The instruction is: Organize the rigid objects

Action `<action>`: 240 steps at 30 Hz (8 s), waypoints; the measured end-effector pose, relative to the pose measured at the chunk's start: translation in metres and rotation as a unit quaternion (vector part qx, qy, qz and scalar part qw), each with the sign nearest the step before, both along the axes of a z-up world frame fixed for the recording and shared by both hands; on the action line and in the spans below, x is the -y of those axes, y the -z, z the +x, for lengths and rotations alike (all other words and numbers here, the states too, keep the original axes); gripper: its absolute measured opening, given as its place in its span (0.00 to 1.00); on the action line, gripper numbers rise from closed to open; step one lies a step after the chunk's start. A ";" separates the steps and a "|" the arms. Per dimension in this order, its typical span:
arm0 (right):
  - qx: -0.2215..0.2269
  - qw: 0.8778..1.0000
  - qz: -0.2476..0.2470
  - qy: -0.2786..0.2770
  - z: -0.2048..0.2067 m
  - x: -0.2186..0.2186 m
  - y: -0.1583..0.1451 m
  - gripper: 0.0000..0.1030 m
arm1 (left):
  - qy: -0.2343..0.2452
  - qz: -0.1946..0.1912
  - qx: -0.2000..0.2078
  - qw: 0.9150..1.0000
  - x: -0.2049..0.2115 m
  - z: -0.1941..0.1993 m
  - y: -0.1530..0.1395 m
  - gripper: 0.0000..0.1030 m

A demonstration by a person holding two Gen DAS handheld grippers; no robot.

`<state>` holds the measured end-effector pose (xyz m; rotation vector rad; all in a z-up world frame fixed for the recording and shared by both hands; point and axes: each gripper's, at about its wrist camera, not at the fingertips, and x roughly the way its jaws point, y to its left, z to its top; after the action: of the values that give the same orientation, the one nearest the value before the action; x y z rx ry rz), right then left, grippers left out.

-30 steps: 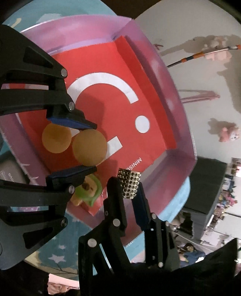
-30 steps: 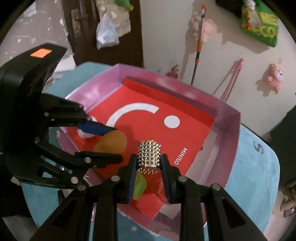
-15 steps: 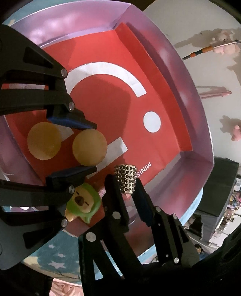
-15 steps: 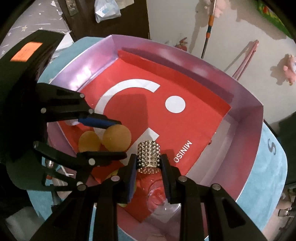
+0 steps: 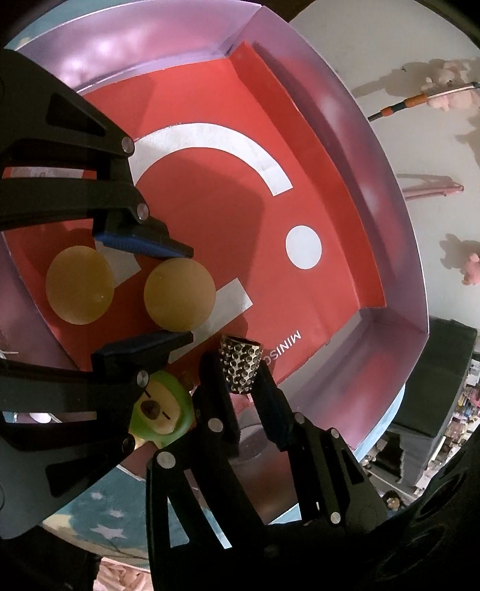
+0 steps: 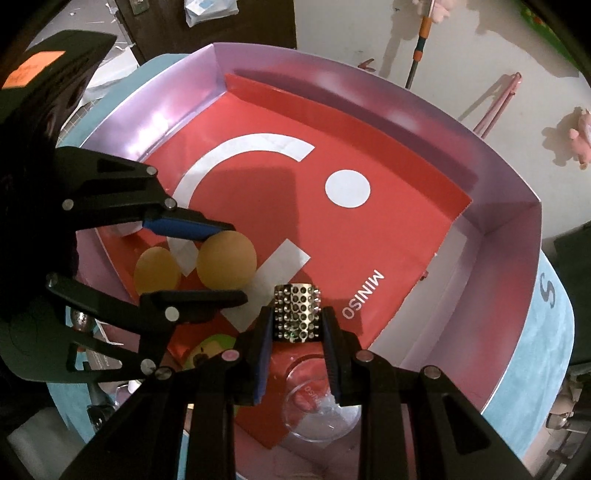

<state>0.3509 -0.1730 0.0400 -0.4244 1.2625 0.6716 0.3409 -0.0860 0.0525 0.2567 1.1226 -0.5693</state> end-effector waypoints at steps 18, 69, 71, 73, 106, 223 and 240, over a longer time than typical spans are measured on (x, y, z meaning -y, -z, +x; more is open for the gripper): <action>0.001 1.000 0.001 0.000 -0.002 -0.002 -0.004 0.37 | 0.002 -0.004 0.015 1.000 0.005 -0.010 -0.002 0.49; 0.319 0.916 0.174 0.171 -0.292 0.050 -0.151 1.00 | -0.197 -0.142 0.259 0.935 -0.101 -0.276 -0.122 0.95; 0.331 0.909 0.172 0.187 -0.305 0.051 -0.138 1.00 | -0.211 -0.139 0.260 0.932 -0.101 -0.285 -0.111 0.95; 0.334 0.903 0.177 0.204 -0.315 0.054 -0.125 1.00 | -0.222 -0.129 0.265 0.929 -0.100 -0.293 -0.099 0.95; 0.274 0.910 0.136 0.279 -0.315 0.052 0.009 1.00 | -0.264 -0.060 0.198 0.942 -0.085 -0.295 0.010 0.95; 0.145 0.960 0.197 0.136 -0.191 0.016 -0.003 0.39 | -0.162 -0.080 0.095 0.979 -0.089 -0.176 -0.018 0.29; 0.134 0.965 0.167 0.151 -0.206 0.028 0.011 0.39 | -0.168 -0.053 0.066 0.982 -0.095 -0.179 0.007 0.31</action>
<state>0.1450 -0.2008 0.0287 -0.0364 0.9100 0.5324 0.1620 0.0094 0.0458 0.0100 0.9772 -0.3046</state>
